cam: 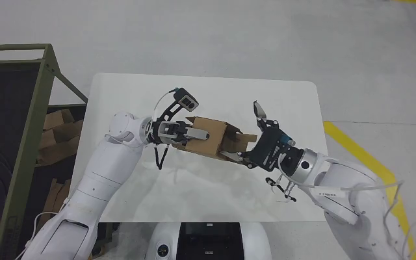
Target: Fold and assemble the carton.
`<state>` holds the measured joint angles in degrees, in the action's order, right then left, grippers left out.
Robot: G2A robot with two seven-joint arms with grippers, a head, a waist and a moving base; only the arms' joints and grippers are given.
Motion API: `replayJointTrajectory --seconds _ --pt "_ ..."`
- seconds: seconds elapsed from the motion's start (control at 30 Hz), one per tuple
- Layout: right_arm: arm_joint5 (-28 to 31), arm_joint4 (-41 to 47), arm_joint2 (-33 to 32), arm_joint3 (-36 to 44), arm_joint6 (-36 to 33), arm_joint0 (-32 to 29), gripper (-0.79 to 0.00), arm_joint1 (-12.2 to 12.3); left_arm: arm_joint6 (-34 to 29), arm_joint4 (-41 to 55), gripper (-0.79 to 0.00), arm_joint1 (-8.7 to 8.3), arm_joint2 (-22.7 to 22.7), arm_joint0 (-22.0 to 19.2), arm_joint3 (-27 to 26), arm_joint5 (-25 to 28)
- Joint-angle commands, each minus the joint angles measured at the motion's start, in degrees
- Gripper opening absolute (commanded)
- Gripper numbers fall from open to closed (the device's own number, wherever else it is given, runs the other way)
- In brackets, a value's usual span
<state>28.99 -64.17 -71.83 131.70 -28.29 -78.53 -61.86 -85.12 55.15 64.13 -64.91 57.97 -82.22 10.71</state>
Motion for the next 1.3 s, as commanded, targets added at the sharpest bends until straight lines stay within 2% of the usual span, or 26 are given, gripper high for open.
replayJointTrajectory --seconds 0.0,0.93,1.27 --pt "-0.1 0.2 0.1 0.0 -0.1 0.1 -0.022 0.0 0.1 -0.1 -0.785 0.03 -0.1 0.1 -0.1 0.0" --pt "-1.2 -0.3 5.0 -1.4 -1.3 4.0 -0.022 -0.5 -0.5 -0.5 -0.785 0.63 -0.2 0.1 0.4 -1.2" --pt "-1.4 1.3 2.5 -2.3 -0.3 3.6 -0.006 -0.4 -0.8 -0.9 -0.785 0.76 -0.3 0.2 0.4 -1.4"
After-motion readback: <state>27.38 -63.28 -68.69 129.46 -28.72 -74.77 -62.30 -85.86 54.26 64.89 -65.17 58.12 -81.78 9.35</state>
